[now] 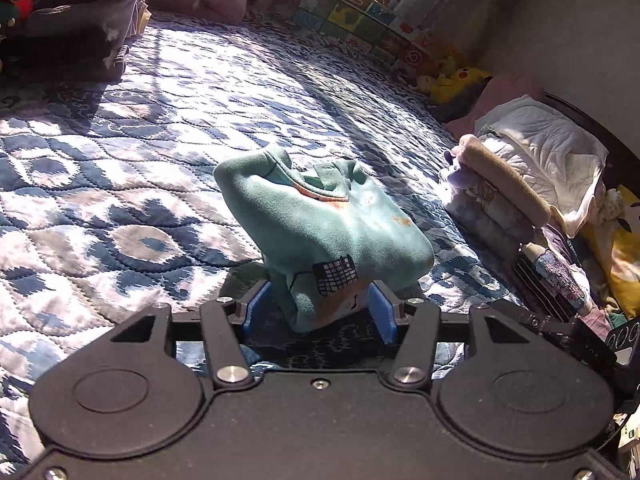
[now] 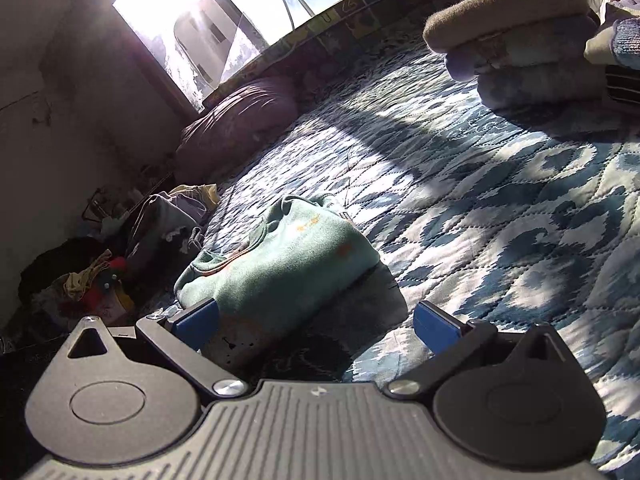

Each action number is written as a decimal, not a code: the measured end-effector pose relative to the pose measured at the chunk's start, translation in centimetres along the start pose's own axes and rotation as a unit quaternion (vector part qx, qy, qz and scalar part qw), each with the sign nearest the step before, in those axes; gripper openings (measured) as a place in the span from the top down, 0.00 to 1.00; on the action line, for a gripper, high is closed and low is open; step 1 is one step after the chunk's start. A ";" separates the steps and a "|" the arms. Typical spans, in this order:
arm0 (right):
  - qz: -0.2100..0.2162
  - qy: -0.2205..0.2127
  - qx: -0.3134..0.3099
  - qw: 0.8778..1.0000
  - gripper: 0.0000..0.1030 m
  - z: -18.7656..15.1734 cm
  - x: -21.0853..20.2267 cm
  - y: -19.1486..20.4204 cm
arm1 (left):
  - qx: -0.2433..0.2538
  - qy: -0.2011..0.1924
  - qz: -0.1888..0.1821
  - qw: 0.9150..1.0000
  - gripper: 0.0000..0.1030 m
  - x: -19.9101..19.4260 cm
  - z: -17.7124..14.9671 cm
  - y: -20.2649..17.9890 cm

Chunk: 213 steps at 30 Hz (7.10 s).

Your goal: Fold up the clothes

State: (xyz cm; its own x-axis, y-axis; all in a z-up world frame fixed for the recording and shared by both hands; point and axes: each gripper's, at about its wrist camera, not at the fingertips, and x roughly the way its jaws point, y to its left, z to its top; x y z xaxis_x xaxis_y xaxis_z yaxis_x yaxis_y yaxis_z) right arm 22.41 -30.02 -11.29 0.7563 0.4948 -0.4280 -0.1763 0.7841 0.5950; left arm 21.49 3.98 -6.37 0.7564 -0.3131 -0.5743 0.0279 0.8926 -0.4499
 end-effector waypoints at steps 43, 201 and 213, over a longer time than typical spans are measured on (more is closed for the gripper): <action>0.037 0.014 -0.065 0.997 0.18 1.9 7.9 1.9 | -0.126 -0.050 -0.036 0.990 0.39 4.9 0.7 6.6; -0.062 -0.104 0.009 0.993 0.94 3.2 -4.8 -9.9 | -0.164 -0.090 0.157 0.970 0.77 -11.0 -1.5 27.2; -0.058 -0.119 -0.001 0.991 0.94 3.6 -4.8 -9.2 | -0.037 -0.056 0.258 0.964 0.68 -9.4 0.3 24.9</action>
State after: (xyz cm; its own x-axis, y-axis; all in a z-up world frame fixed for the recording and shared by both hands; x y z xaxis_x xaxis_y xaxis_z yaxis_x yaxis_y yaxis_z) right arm 22.66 -40.94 -12.29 0.8990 0.2982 -0.3207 -0.0797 0.8315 0.5497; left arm 15.29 29.21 -11.98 0.7233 0.2067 -0.6589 -0.4142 0.8933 -0.1744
